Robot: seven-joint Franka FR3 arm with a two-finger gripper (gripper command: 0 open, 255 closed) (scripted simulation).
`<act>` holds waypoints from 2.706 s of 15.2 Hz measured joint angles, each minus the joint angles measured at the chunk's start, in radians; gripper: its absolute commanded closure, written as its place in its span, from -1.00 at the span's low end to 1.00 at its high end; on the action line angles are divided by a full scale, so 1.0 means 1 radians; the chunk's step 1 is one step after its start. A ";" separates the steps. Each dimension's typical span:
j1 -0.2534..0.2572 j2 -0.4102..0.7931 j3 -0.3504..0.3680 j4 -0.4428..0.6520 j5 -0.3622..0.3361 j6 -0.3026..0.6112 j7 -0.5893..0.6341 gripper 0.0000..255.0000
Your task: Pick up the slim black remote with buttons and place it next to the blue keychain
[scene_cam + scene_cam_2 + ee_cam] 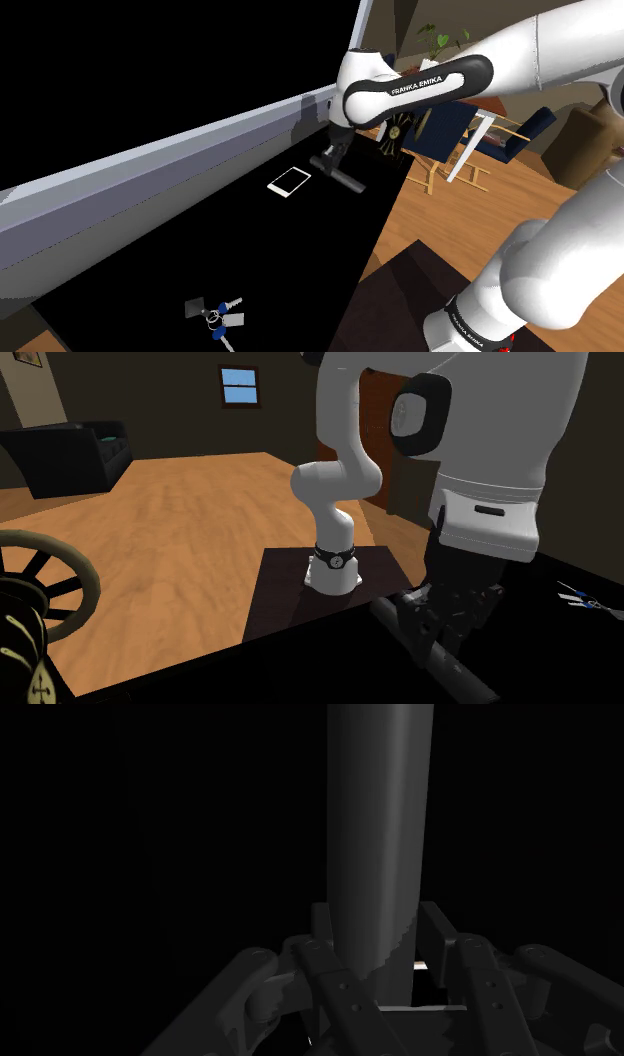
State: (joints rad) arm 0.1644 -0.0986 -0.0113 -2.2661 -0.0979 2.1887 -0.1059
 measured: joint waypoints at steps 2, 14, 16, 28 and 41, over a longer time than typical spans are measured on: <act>0.022 0.016 0.026 0.025 0.003 -0.012 0.045 1.00; 0.164 0.142 0.180 0.174 -0.007 -0.061 0.343 1.00; 0.186 0.175 0.199 0.218 -0.014 -0.076 0.387 1.00; 0.358 0.446 0.286 0.592 -0.087 -0.213 0.649 1.00; 0.581 0.861 0.293 1.229 -0.171 -0.505 0.800 1.00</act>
State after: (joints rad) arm 0.7456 0.7623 0.2821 -1.0371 -0.2688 1.6833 0.6941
